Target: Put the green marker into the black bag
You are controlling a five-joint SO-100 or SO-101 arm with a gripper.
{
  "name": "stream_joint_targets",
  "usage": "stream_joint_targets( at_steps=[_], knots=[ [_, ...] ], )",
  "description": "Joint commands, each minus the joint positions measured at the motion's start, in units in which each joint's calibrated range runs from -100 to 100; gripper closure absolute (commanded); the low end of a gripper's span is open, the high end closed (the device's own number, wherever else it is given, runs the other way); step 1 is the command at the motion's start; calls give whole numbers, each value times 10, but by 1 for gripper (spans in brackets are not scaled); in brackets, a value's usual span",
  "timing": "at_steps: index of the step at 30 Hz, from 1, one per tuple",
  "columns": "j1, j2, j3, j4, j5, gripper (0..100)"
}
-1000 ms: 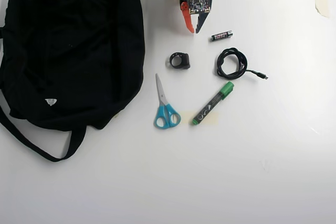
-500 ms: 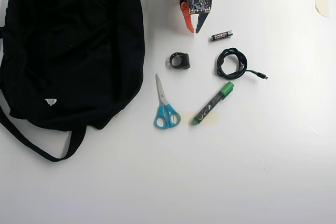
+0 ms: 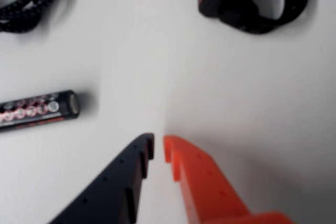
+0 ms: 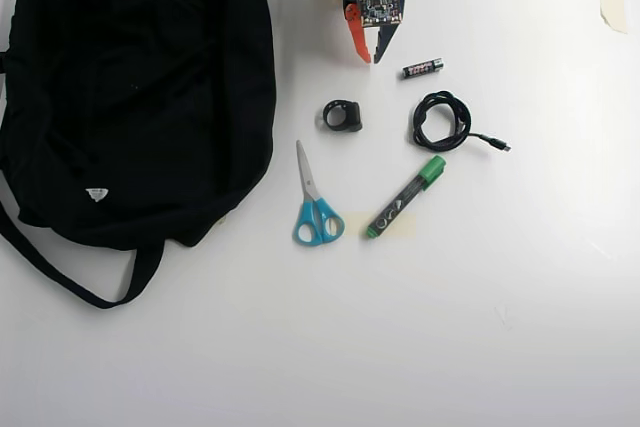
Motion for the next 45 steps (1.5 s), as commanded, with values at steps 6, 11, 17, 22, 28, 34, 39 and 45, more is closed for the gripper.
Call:
stream_joint_targets(
  at_steps=[6, 11, 17, 22, 28, 34, 39, 45],
  knots=[
    [-4, -3, 13, -151, -2, 98],
    [-4, -1, 9, -293, -2, 98],
    [-4, 78, -32, -414, -2, 98],
    [-18, 207, -137, -480, -2, 98],
    [-34, 332, -284, -510, -1, 98],
    [-30, 446, -424, -511, -1, 98],
    [-25, 530, -523, -511, -1, 98],
    [-5, 635, -652, -511, 0, 98]
  ],
)
